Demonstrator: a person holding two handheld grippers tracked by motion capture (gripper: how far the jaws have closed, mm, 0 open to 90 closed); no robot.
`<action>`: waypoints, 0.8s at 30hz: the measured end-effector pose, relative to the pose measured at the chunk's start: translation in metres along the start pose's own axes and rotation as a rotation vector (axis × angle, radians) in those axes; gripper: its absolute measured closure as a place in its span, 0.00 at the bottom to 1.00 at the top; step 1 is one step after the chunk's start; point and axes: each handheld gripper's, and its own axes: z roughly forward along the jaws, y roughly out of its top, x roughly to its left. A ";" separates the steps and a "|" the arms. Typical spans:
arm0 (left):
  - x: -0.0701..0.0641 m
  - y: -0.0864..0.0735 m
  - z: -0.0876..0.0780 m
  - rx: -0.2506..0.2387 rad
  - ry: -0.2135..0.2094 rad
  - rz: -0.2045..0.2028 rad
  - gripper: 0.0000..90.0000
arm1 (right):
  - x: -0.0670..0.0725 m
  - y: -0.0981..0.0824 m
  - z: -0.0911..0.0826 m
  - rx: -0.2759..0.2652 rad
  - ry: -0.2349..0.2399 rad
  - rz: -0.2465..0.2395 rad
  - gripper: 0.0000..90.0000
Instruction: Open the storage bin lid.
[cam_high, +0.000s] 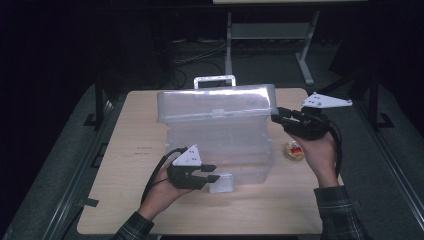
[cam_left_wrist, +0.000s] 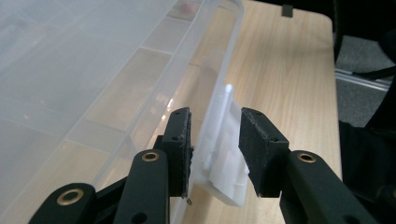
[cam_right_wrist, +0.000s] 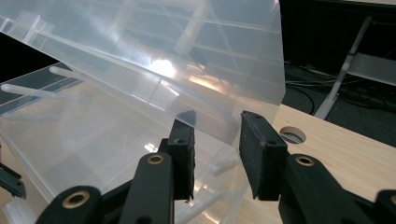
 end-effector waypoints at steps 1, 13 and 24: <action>0.000 0.000 0.003 0.014 0.009 0.005 0.72 | 0.000 0.000 0.000 0.000 0.000 -0.001 0.73; 0.001 0.001 0.004 0.028 0.007 -0.006 0.80 | -0.002 0.004 0.001 0.000 -0.003 0.009 0.73; 0.002 0.000 0.006 0.070 0.009 0.011 0.77 | -0.003 0.008 0.003 -0.003 -0.008 0.015 0.74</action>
